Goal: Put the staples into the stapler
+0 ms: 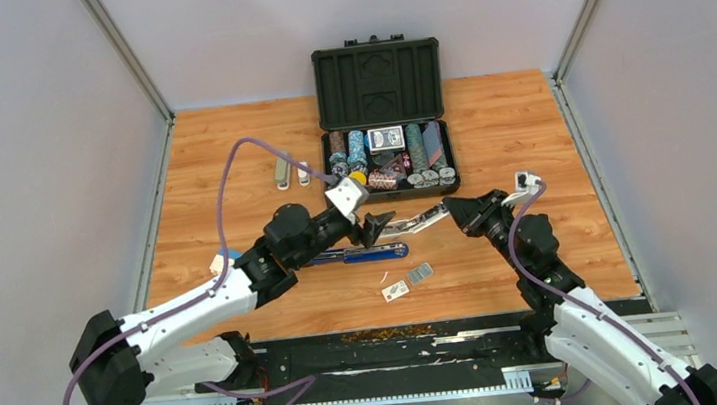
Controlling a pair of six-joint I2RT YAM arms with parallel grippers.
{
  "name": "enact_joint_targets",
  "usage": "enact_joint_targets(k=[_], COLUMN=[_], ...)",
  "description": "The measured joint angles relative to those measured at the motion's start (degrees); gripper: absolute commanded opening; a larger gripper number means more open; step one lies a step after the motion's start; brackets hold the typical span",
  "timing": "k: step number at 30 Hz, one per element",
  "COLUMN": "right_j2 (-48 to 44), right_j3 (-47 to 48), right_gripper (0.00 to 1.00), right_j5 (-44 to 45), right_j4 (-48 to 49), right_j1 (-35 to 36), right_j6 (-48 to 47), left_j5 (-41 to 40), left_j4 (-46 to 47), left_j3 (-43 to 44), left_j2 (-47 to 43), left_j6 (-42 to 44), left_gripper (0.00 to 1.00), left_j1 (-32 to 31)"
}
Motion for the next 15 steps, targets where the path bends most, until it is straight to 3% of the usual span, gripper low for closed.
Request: enact_joint_targets(k=[8,15], right_j2=[4.6,7.1], right_j3=[0.0,0.0], right_gripper=[0.00,0.00], right_j5=[-6.2,-10.0], right_j4=[5.4,9.0], right_j1=[0.0,0.0], right_j6=[0.0,0.2], left_j5=[14.3,17.9], left_j4=[-6.5,-8.2], left_j3=[4.6,7.0], left_j2=[10.5,16.2], left_j6=[14.1,20.3], left_gripper=[0.75,0.68], left_j1=[-0.1,-1.7])
